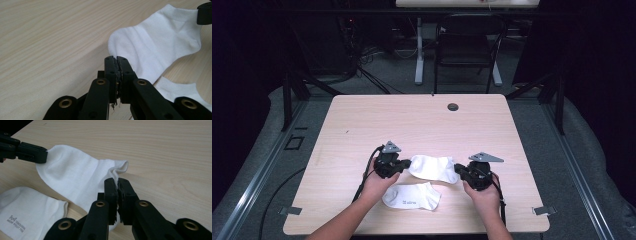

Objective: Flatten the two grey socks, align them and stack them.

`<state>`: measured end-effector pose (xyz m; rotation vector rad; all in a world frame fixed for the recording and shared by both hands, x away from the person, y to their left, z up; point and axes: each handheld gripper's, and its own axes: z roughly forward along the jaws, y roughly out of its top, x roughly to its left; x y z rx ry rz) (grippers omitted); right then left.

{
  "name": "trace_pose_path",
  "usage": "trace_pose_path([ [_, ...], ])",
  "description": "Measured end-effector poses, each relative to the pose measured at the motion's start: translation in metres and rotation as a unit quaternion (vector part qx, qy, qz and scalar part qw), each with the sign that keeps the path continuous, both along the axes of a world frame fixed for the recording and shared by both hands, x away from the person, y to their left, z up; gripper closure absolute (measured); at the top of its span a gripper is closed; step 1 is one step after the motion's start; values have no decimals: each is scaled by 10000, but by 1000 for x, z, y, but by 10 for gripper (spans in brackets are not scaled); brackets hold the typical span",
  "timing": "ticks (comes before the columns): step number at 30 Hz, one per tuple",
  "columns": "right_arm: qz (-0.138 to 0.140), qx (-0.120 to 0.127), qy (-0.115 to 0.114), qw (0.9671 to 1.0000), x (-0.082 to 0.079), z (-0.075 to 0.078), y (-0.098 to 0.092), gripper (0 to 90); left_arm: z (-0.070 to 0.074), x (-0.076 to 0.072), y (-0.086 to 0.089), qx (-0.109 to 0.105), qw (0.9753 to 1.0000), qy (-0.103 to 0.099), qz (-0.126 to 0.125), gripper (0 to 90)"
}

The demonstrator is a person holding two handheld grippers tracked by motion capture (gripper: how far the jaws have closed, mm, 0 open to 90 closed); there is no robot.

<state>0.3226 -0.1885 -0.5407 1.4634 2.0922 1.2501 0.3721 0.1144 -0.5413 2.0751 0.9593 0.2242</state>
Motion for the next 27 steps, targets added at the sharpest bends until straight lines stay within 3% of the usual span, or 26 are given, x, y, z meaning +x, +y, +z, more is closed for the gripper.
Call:
trace_pose_path([
  [17,258,100,-23,9996,-10,10,10,864,14,-21,21,-139,9998,-102,-74,878],
  [21,353,186,73,9992,-14,13,15,865,18,-30,28,-181,9997,-153,-66,877],
  [27,586,-101,76,9982,-24,20,32,865,22,-46,40,-153,9996,-183,-146,878],
])
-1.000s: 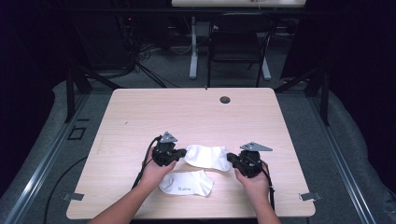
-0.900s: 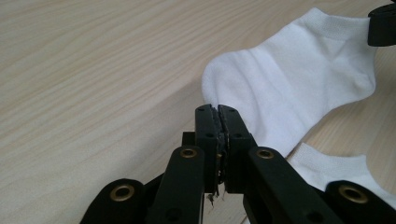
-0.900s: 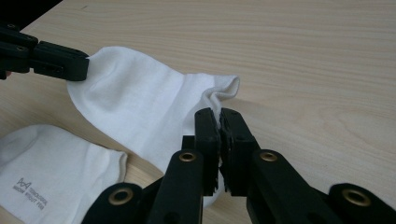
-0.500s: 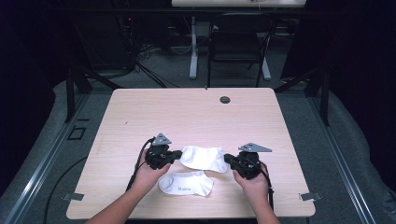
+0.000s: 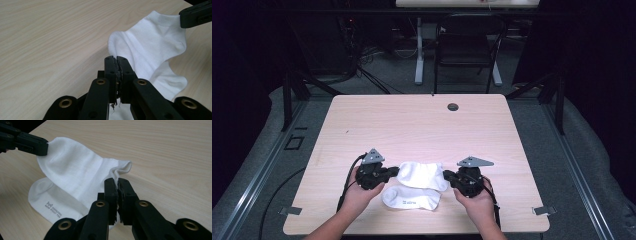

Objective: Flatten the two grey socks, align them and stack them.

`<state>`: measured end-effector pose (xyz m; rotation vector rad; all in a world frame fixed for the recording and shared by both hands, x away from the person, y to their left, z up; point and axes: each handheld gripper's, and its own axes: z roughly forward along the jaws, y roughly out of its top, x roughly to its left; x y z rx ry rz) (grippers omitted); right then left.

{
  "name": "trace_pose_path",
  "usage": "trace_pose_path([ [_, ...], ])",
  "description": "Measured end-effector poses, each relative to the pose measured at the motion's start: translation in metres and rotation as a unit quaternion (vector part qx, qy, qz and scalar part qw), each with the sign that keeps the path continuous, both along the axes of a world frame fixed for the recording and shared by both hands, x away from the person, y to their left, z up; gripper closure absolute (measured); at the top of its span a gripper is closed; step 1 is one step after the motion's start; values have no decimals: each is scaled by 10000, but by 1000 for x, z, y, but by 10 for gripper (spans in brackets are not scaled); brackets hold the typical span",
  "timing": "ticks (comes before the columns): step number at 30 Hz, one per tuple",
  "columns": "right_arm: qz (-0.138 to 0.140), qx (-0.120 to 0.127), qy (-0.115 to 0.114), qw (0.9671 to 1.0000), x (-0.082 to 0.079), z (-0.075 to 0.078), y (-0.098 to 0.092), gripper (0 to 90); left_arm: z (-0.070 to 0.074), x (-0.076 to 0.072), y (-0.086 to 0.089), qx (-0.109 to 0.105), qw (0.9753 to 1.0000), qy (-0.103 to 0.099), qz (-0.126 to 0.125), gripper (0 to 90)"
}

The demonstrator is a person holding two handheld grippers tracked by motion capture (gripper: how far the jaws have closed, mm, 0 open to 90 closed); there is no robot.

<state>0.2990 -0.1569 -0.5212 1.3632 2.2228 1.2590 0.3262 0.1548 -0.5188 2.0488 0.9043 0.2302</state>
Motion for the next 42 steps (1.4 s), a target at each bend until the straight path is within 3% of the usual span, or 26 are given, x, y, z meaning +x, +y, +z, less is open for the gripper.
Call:
trace_pose_path([
  [5,131,-133,3,9998,-6,2,6,865,0,-8,7,-3,10000,14,-29,878],
  [13,244,-136,68,9996,-20,1,10,865,-7,-24,16,-86,9999,131,47,878],
  [21,315,-123,30,9994,-30,-4,14,865,-16,-38,20,12,9999,117,29,878],
  [29,339,-76,70,9994,-30,-12,17,865,-21,-43,28,22,9998,167,94,878],
  [33,397,-87,65,9992,-30,-16,20,865,-26,-44,33,52,9995,289,106,878],
  [42,416,-131,128,9990,-25,-23,23,865,-33,-43,30,173,9993,327,79,878],
])
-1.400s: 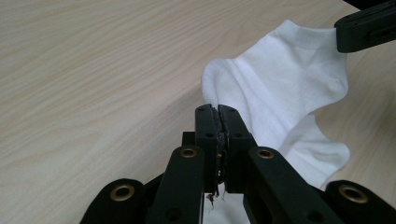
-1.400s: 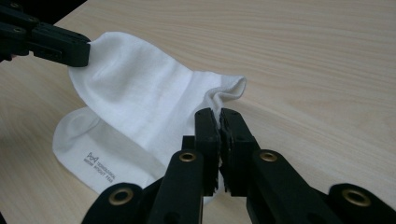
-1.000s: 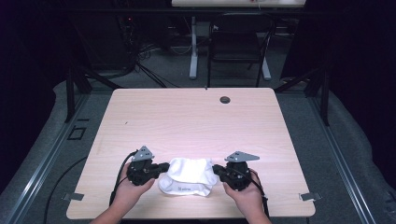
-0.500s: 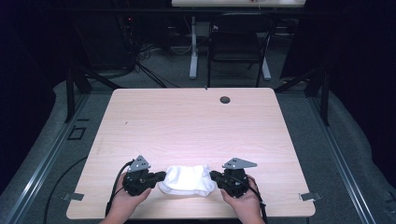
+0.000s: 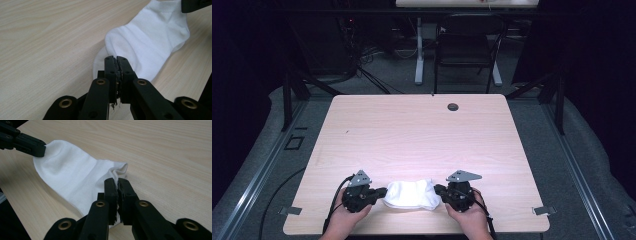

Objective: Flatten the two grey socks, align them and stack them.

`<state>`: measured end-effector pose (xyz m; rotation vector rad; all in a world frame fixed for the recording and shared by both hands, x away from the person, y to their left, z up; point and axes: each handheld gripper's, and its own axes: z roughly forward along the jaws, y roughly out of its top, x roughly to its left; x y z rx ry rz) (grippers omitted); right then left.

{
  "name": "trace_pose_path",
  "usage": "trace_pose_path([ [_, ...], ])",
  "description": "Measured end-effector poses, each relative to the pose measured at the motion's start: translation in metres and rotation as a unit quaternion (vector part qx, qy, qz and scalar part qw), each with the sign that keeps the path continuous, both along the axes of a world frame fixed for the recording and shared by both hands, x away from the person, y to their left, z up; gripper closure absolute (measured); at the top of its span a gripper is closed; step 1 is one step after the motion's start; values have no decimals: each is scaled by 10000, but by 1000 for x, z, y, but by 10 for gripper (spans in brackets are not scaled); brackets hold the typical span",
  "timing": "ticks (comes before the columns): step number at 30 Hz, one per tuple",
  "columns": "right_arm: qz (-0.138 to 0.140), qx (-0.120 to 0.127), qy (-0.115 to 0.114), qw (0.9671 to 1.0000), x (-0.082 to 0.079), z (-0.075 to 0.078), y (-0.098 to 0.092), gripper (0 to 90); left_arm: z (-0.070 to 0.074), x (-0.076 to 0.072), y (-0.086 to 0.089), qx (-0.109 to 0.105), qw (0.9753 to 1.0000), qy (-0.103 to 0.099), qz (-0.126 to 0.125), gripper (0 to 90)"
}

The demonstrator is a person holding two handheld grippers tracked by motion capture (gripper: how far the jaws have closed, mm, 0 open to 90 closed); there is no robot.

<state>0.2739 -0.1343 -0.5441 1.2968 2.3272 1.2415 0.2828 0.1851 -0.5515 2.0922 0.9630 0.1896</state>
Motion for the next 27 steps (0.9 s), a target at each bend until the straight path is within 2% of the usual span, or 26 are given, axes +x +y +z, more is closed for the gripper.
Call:
trace_pose_path([
  [27,35,-96,107,9999,4,-10,4,863,-9,1,-2,166,9998,146,-22,873],
])
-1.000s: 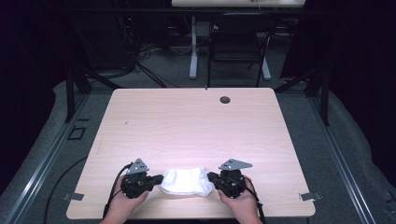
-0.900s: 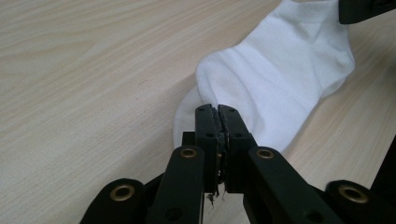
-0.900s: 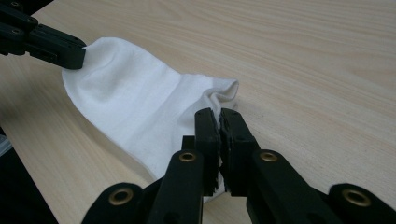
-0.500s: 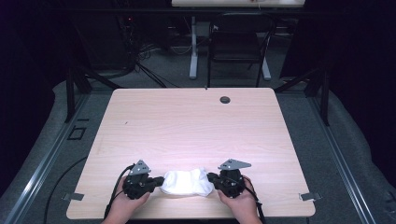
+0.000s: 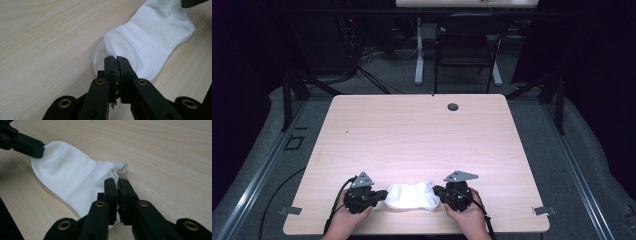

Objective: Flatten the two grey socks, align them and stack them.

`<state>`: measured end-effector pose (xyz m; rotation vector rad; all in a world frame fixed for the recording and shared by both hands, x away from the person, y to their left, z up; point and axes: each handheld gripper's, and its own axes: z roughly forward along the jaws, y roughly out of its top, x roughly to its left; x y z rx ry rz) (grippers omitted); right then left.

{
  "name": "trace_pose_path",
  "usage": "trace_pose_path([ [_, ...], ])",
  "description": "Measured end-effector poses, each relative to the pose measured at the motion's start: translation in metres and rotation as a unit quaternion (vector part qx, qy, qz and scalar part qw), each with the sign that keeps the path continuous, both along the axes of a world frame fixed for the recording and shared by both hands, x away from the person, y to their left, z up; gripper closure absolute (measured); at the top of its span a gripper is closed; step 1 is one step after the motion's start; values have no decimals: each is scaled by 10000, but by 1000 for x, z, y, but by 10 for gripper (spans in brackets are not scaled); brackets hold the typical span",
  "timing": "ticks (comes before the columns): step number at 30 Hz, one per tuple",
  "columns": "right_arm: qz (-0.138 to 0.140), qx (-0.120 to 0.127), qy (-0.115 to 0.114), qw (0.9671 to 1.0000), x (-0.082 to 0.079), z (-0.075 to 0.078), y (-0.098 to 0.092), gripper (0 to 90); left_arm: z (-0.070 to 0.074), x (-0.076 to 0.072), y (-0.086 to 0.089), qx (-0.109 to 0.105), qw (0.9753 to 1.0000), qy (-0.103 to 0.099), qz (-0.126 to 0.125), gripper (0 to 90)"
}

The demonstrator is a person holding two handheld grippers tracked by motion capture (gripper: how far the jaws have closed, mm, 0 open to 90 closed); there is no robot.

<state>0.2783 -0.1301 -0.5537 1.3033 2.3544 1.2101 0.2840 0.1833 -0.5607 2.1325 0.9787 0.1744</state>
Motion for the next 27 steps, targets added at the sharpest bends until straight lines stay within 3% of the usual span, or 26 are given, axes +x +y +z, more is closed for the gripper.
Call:
trace_pose_path([
  [10,92,-21,-70,9999,1,1,4,863,-3,2,0,32,10000,54,38,873],
  [20,40,-120,240,9996,6,-9,1,855,-6,4,1,64,9998,149,63,842],
  [22,20,-89,296,9995,5,-9,1,830,-4,4,2,0,9999,101,67,813],
  [27,-37,-16,12,10000,3,-2,-2,743,6,2,4,-230,9995,-151,120,728],
])
